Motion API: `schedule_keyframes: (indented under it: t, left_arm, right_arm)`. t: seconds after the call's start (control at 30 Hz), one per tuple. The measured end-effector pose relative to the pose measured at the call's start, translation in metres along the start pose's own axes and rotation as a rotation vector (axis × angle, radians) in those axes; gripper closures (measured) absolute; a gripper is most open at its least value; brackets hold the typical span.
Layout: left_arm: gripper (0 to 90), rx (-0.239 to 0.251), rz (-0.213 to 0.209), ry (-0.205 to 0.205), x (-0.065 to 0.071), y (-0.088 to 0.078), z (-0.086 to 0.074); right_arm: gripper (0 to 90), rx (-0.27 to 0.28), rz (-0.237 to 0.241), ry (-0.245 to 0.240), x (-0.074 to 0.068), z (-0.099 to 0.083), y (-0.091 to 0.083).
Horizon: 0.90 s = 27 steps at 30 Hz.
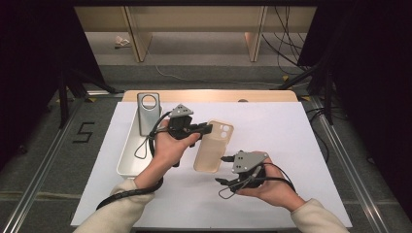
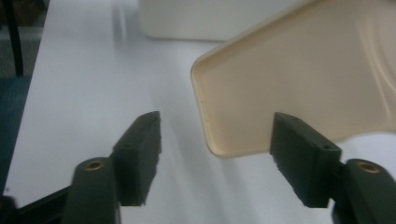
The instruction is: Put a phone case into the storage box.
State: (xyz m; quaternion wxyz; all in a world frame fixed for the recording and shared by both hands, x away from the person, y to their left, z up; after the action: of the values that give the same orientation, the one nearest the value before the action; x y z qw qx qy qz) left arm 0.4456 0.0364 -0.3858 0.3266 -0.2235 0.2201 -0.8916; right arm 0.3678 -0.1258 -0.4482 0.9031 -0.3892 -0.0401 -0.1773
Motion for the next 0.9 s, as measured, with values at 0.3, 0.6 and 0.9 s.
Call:
schedule_keyframes:
  t: [0.3,0.6,0.9]
  left_arm:
    - [81.4,0.032,0.032,0.014,-0.009,-0.012,0.0]
    - [81.4,0.064,0.035,0.026,-0.015,-0.021,0.0]
    - [81.4,0.098,0.047,0.025,-0.025,-0.037,0.003]
  right_arm:
    - [23.3,0.05,-0.046,0.121,0.013,-0.008,-0.011]
    - [23.1,0.047,-0.06,0.157,0.017,-0.014,-0.013]
    - [22.1,0.08,-0.073,0.216,0.023,-0.017,-0.017]
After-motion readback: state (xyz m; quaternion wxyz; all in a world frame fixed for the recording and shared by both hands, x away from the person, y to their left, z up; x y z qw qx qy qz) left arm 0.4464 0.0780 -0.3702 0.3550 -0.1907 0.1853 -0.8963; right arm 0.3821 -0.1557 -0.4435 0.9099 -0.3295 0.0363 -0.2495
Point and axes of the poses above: each handheld gripper's, and its own axes: y roughly forward along the jaws, z roughly out of its top, x roughly to its right, the point moved 5 cm from there along y, roughly forward along the jaws, and after that the axes turned 8 degrees about -x, right-handed, at the moved point
